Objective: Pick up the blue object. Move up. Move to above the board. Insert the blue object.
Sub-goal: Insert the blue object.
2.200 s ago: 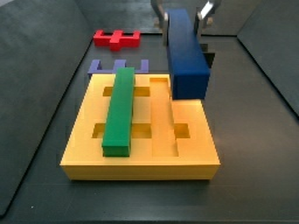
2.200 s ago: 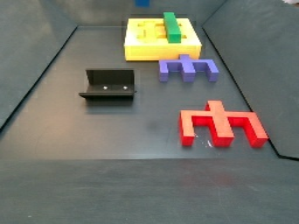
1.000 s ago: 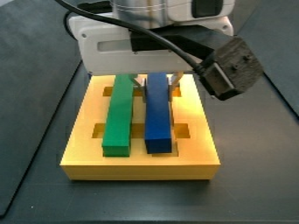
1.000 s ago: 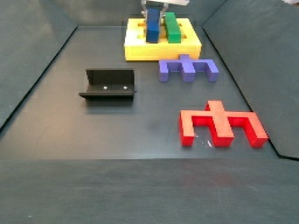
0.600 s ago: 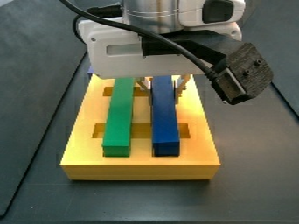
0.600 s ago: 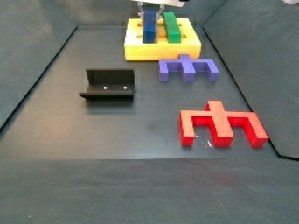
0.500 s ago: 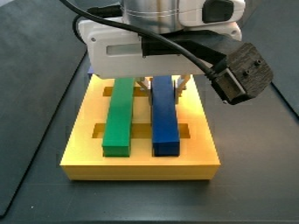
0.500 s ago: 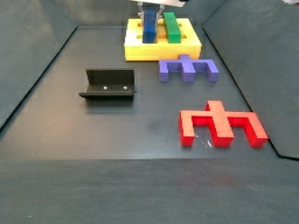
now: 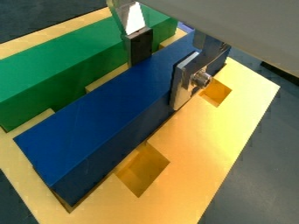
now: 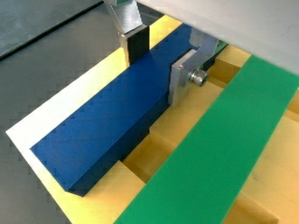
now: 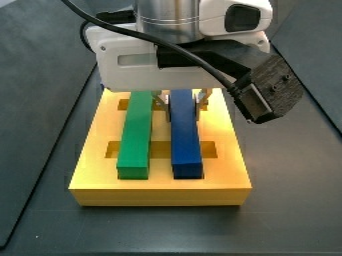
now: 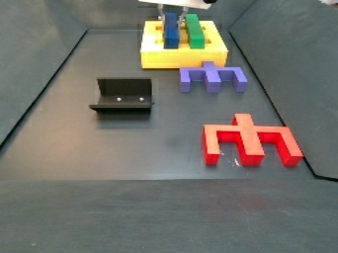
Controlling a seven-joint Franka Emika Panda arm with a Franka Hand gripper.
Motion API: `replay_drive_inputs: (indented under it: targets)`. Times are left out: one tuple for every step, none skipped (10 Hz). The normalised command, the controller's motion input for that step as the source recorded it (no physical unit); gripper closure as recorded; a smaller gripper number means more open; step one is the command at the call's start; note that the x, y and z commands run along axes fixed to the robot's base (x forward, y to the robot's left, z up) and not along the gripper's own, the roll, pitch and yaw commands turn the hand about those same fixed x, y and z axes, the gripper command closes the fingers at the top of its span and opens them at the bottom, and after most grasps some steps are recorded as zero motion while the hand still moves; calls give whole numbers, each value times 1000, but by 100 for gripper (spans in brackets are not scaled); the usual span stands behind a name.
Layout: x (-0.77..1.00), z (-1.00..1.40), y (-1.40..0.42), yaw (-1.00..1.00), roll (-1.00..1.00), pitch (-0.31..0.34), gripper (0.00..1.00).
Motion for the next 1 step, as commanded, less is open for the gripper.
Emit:
replay_drive_inputs:
  targets:
    - [0,0,0,0,0,0,100]
